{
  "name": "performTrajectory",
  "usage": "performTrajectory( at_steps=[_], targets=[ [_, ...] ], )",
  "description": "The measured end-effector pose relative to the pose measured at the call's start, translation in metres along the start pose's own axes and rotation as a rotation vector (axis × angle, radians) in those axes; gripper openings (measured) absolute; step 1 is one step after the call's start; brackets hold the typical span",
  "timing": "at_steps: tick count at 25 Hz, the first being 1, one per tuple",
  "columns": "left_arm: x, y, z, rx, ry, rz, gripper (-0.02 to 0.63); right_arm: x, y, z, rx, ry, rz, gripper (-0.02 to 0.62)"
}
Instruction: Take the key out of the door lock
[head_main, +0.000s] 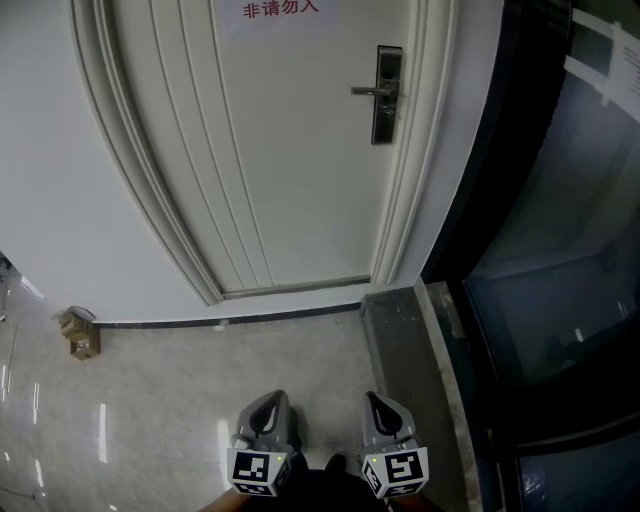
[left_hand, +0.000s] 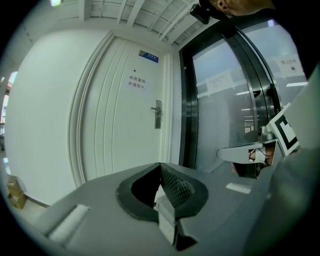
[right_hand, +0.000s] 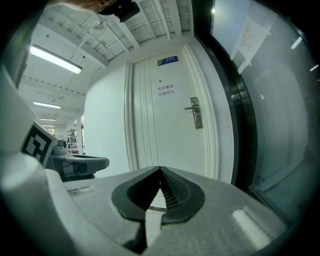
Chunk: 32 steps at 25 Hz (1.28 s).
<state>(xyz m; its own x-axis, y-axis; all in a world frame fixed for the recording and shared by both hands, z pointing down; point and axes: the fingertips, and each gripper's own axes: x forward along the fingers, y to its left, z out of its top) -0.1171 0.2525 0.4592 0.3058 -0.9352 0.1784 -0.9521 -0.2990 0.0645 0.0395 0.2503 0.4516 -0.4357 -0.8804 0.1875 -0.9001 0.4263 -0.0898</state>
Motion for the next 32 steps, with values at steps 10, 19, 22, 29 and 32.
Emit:
performTrajectory(
  at_steps=[10, 19, 22, 29, 32],
  targets=[
    [0.1, 0.017, 0.014, -0.016, -0.008, -0.127, 0.018, 0.066, -0.03, 0.011, -0.001, 0.036, -0.073, -0.009],
    [0.185, 0.061, 0.036, -0.022, -0.008, -0.204, 0.018, 0.162, -0.059, 0.041, -0.004, 0.037, -0.15, -0.009],
    [0.204, 0.079, 0.042, -0.023, -0.014, -0.213, 0.018, 0.186, -0.061, 0.052, 0.003, 0.031, -0.166, -0.009],
    [0.24, 0.111, 0.054, -0.018, -0.033, -0.227, 0.018, 0.224, -0.068, 0.065, 0.012, 0.019, -0.202, -0.009],
    [0.252, 0.118, 0.059, -0.025, -0.039, -0.218, 0.018, 0.237, -0.075, 0.07, 0.022, 0.018, -0.203, -0.009]
  ],
)
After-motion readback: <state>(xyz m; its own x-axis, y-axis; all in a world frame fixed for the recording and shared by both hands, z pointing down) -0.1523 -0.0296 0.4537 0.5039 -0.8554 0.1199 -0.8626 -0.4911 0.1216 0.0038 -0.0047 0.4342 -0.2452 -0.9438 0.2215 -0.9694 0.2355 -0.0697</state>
